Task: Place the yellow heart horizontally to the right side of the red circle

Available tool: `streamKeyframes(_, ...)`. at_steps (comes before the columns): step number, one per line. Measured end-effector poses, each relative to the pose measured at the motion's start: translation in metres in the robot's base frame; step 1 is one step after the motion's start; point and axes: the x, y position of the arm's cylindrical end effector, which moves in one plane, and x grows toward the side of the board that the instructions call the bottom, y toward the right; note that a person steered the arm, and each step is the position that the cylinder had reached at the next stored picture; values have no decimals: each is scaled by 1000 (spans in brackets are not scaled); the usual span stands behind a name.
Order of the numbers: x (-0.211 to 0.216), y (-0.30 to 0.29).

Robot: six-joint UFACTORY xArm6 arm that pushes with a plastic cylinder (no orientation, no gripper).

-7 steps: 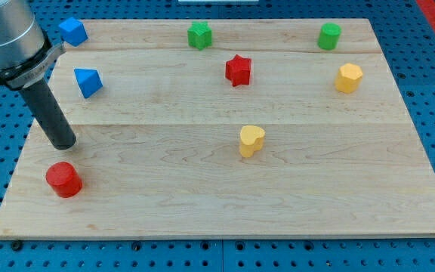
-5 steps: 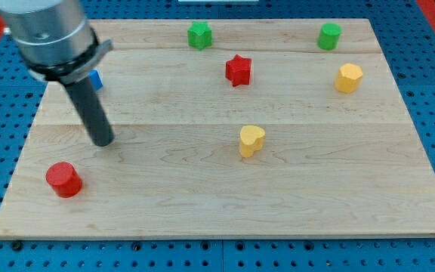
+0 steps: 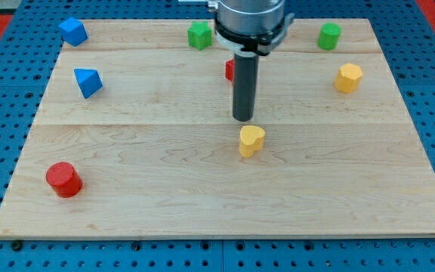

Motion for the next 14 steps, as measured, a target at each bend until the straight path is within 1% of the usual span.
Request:
streamKeyframes(1, 42, -12)
streamKeyframes(2, 57, -22)
streamKeyframes(3, 33, -15)
streamKeyframes(4, 30, 15)
streamKeyframes(5, 39, 26)
streamKeyframes(6, 55, 5)
streamKeyframes(7, 58, -11)
streamKeyframes(8, 49, 2)
streamKeyframes(9, 49, 36)
streamKeyframes(10, 60, 36)
streamKeyframes(14, 63, -7)
